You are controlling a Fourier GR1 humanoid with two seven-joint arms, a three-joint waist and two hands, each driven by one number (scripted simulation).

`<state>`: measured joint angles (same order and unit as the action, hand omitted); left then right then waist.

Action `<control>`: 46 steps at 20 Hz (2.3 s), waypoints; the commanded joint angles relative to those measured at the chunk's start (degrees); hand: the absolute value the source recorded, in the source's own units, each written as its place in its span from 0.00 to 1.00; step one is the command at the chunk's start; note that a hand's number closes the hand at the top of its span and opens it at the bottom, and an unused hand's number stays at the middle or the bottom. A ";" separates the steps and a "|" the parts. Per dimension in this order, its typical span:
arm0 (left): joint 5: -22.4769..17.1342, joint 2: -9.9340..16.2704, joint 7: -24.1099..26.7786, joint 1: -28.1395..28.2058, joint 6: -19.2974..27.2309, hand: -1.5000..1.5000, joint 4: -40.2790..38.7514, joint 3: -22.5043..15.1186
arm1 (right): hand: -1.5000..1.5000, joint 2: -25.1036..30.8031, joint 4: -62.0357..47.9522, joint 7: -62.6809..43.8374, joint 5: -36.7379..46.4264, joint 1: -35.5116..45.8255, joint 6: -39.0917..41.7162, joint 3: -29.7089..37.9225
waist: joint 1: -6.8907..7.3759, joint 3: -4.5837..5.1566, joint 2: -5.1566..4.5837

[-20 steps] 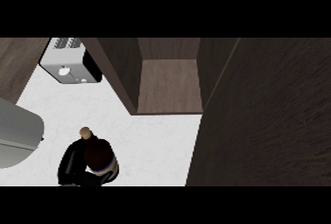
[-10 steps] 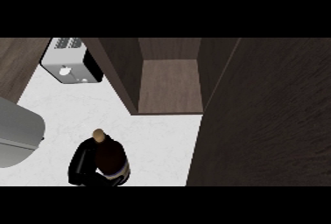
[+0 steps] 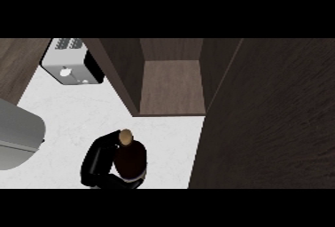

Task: Pick up the wine, place it into the cabinet and close the cabinet

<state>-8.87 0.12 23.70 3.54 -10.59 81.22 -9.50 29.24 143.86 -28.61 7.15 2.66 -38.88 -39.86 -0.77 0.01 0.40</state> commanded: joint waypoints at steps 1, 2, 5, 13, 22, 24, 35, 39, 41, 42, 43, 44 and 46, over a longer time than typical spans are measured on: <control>-0.89 -0.12 -0.45 -1.41 5.87 1.00 1.07 -3.71 | 0.00 0.67 12.14 -3.03 5.33 -4.19 -0.91 -3.29 | -0.35 0.05 -0.01; -0.29 -0.12 -6.06 1.66 5.92 1.00 9.66 -3.16 | 0.00 1.45 10.27 -2.44 4.92 -3.97 -0.14 -2.33 | 0.31 0.00 0.02; 0.93 -0.12 -4.16 -1.90 12.98 1.00 6.27 -6.30 | 0.00 2.15 12.21 -4.91 3.69 -2.89 -0.21 -0.76 | -0.03 0.06 -0.06; 2.45 -0.12 -8.62 -12.88 22.93 1.00 1.40 -6.56 | 0.00 3.77 10.66 1.26 -0.76 -5.95 1.45 1.42 | -0.16 -0.01 -0.25; 2.96 -0.11 -5.12 -23.54 21.97 1.00 -12.27 -2.20 | 0.00 5.49 13.33 1.42 0.76 -8.50 0.33 -0.57 | -1.01 0.09 -0.31; 3.47 0.15 -6.46 -23.16 22.21 1.00 -11.77 -3.07 | 0.00 5.80 12.76 3.62 -1.08 -9.40 1.12 0.37 | -0.46 0.02 -0.27; -4.05 -0.12 -0.63 -35.19 24.12 1.00 -28.37 -3.51 | 0.00 5.40 10.90 10.64 -2.51 -13.17 1.17 -0.83 | -1.13 0.01 -0.41; -7.96 -0.12 1.28 -42.21 26.77 1.00 -36.55 -4.83 | 0.00 3.29 7.01 11.40 -1.27 -11.69 1.00 -2.81 | -1.43 0.05 -0.59; -11.38 -0.12 -1.13 -47.00 28.36 1.00 -38.56 -4.66 | 0.00 5.40 9.02 14.09 -3.48 -14.55 1.85 -3.08 | -2.96 0.01 -0.68; -11.66 -0.12 -1.11 -49.05 27.87 1.00 -40.41 -4.54 | 0.00 3.93 8.90 10.10 -2.00 -10.30 1.23 -2.70 | -2.35 0.12 -0.77; -10.77 -0.12 1.50 -47.56 26.27 1.00 -42.31 -3.14 | 0.00 5.57 10.56 10.10 -4.07 -11.91 1.63 0.14 | -1.78 0.06 -0.74; -12.07 -0.12 0.48 -49.03 28.13 1.00 -42.94 -4.96 | 0.00 6.20 10.55 11.44 -5.21 -12.26 2.57 0.80 | -2.08 0.03 -0.73; -14.55 -0.12 2.48 -48.48 31.03 1.00 -43.47 -8.48 | 0.00 4.50 9.07 13.13 -3.53 -13.38 1.41 -1.74 | -2.50 0.04 -0.63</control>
<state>-20.21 0.00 24.38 -42.83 17.77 41.02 -15.08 33.51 143.63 -13.45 3.56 -7.09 -37.19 -40.29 -3.07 0.06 -0.29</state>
